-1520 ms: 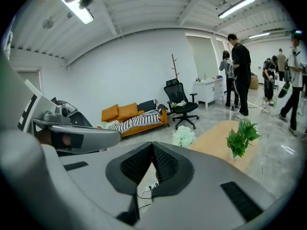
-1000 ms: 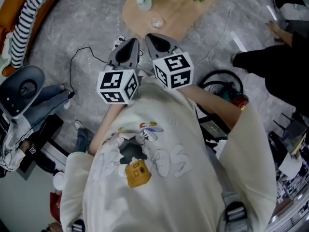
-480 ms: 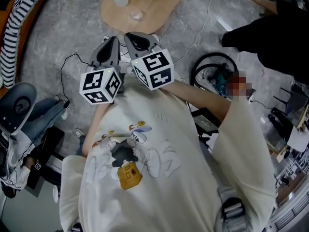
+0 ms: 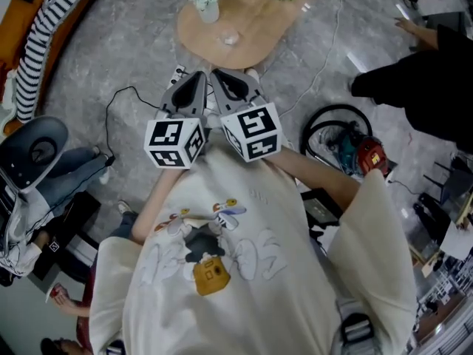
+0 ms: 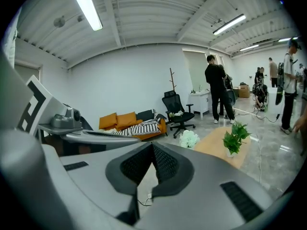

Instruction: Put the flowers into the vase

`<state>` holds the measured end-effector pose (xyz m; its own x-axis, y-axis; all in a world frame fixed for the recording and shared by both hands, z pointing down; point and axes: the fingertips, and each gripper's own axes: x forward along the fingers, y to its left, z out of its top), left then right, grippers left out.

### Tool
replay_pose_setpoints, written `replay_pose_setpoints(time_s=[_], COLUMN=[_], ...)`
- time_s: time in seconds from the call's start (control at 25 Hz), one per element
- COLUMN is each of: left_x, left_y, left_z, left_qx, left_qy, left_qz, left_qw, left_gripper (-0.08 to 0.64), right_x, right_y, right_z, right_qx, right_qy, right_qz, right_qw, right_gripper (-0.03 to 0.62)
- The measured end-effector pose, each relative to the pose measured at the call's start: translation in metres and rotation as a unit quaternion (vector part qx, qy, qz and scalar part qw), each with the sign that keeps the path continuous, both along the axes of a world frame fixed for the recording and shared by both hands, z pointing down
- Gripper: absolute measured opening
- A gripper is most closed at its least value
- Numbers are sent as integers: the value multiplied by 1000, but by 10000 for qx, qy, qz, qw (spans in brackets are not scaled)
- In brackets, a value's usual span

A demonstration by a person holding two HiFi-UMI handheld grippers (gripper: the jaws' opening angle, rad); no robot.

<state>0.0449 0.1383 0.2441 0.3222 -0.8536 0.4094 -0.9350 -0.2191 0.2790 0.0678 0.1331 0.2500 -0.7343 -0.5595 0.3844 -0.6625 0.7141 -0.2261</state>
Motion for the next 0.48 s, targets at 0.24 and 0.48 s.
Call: replay_pose_setpoints(time_s=[0.24,0.48], left_x=[-1,11], left_y=[13,7], left_z=[-1,8], left_qx=[5,59], left_qy=[32,21], left_qz=[11,144], left_qw=[10000,9999], left_gripper=[8,9], right_x=[3,18], right_y=[12,5], right_z=[-4,9], right_qx=[4,-6], right_qy=[-86,-116], right_qz=[65,191], right_qw=[9999,9998], right_gripper=[6,6])
